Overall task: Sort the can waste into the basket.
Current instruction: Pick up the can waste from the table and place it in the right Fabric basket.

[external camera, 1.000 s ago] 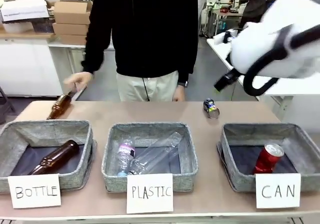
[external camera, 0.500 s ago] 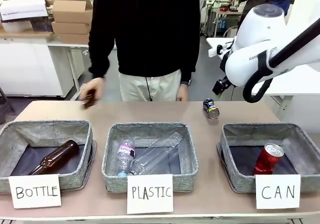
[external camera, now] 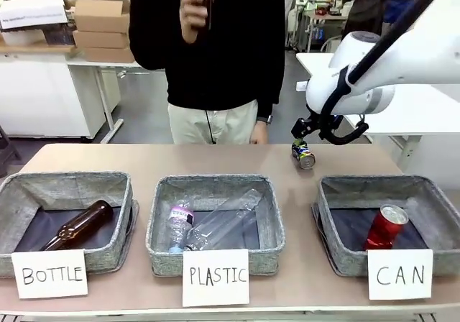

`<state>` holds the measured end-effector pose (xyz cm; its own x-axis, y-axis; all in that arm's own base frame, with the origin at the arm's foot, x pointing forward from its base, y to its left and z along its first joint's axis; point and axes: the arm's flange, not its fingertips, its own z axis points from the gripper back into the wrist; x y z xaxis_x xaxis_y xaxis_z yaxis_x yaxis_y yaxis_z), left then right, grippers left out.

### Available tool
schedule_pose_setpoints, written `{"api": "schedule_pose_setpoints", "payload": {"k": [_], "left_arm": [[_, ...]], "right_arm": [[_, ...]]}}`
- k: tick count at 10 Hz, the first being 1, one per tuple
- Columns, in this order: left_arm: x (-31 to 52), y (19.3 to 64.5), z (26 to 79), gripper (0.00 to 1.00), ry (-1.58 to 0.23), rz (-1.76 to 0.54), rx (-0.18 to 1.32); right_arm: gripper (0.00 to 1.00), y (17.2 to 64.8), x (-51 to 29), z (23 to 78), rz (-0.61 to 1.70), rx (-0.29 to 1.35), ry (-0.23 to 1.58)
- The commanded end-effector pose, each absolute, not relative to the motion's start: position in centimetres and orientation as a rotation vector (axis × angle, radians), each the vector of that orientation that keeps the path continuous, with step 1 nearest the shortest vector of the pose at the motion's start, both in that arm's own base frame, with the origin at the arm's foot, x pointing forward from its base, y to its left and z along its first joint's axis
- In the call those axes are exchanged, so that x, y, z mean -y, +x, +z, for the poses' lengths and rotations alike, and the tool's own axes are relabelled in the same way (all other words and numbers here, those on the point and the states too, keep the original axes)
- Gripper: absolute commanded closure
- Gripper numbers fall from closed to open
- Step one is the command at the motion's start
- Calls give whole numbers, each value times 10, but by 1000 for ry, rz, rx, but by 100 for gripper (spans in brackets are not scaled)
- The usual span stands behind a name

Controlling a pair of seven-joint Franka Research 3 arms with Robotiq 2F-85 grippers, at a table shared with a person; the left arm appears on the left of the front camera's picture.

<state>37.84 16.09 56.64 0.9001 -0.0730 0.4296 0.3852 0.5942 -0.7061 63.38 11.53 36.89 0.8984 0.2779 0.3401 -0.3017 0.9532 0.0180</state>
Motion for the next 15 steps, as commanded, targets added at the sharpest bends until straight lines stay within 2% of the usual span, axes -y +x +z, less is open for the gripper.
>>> {"api": "schedule_pose_setpoints", "payload": {"k": [1,8,9,10,11,13,14,15], "left_arm": [[-160,375,568,0,-901,-280,375],[-160,375,568,0,-901,-280,375],[-160,375,568,0,-901,-280,375],[-160,375,568,0,-901,-280,375],[-160,375,568,0,-901,-280,375],[-160,375,568,0,-901,-280,375],[-160,375,568,0,-901,-280,375],[-160,375,568,0,-901,-280,375]], "right_arm": [[0,661,-126,356,258,311,34],[0,673,-128,302,252,193,-27],[49,671,-129,300,278,205,-42],[60,671,-128,301,275,201,-28],[100,671,-127,302,276,202,-41],[100,669,-126,299,293,202,-23],[86,669,-125,299,291,203,-23],[96,669,-125,300,288,207,-33]]}}
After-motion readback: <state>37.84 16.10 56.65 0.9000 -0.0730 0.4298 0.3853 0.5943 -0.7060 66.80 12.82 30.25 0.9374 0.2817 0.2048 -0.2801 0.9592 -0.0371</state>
